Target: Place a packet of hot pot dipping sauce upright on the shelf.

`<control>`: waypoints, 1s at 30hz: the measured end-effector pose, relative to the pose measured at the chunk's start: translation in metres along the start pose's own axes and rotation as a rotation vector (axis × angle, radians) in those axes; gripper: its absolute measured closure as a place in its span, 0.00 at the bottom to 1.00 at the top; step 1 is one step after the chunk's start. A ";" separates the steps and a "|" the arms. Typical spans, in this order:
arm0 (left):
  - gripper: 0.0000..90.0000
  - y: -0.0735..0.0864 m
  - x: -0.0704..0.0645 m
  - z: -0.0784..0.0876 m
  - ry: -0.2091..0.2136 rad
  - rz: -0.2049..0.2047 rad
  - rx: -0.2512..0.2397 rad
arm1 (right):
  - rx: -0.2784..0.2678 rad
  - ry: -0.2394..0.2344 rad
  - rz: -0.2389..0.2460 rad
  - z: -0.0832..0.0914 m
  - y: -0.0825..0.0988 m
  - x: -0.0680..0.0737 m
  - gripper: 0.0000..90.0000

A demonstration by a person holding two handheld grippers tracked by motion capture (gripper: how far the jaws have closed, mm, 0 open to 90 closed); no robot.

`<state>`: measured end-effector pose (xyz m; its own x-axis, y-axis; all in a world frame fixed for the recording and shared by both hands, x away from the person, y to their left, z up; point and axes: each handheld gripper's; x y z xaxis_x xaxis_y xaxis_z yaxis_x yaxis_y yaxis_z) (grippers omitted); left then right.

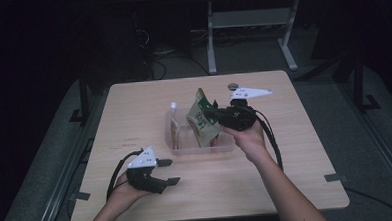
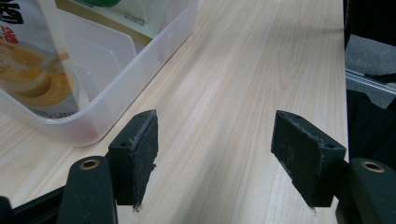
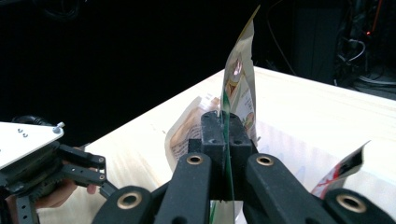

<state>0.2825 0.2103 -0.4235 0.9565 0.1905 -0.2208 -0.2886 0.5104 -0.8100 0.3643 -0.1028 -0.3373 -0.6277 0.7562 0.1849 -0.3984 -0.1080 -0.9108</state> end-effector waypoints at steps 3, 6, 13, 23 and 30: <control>0.35 0.000 0.000 -0.001 0.005 0.005 0.001 | 0.012 0.002 0.020 -0.001 0.001 0.002 0.97; 0.35 0.000 0.000 -0.002 0.004 0.002 0.005 | 0.026 0.001 0.025 -0.002 0.002 0.003 0.94; 0.35 0.000 0.000 -0.003 0.011 0.006 0.007 | 0.031 -0.010 0.030 -0.002 0.003 0.002 1.00; 0.35 0.000 0.002 -0.001 0.007 0.004 0.007 | 0.030 -0.012 0.041 0.003 0.001 0.001 1.00; 0.35 0.001 0.003 0.001 0.005 0.009 0.004 | 0.038 -0.015 0.090 0.013 0.002 0.002 0.92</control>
<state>0.2848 0.2123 -0.4240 0.9542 0.1911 -0.2302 -0.2970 0.5119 -0.8061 0.3534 -0.1100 -0.3337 -0.6718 0.7328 0.1081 -0.3645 -0.2001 -0.9094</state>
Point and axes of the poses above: each handheld gripper's, and its own axes: z roughly backward along the jaws, y roughly out of its underside, x roughly to its left, and after that the axes turned 15 degrees about y, right-handed
